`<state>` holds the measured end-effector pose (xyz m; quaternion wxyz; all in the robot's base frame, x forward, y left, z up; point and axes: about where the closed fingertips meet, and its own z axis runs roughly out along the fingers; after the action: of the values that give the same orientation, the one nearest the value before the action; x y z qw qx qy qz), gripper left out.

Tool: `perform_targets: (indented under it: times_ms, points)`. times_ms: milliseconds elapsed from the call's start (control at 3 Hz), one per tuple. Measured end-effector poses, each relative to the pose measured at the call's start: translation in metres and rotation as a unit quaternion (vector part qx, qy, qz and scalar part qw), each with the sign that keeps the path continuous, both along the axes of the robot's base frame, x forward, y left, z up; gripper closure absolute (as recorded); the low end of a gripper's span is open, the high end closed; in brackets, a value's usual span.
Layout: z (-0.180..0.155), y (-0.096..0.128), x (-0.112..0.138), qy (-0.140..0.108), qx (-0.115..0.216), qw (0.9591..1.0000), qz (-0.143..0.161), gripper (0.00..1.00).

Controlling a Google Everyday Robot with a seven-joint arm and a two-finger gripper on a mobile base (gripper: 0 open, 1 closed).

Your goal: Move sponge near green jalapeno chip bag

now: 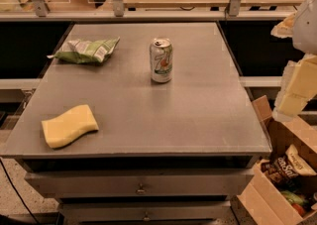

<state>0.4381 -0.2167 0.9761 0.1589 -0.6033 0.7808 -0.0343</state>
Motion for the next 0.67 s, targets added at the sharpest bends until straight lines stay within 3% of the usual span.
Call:
perform_targets:
  times_ms: [333, 667]
  points:
    - [0.0, 0.0, 0.0, 0.0, 0.0, 1.0, 0.0, 0.0]
    - [-0.005, 0.016, 0.006, -0.006, -0.01, 0.9999, 0.008, 0.0]
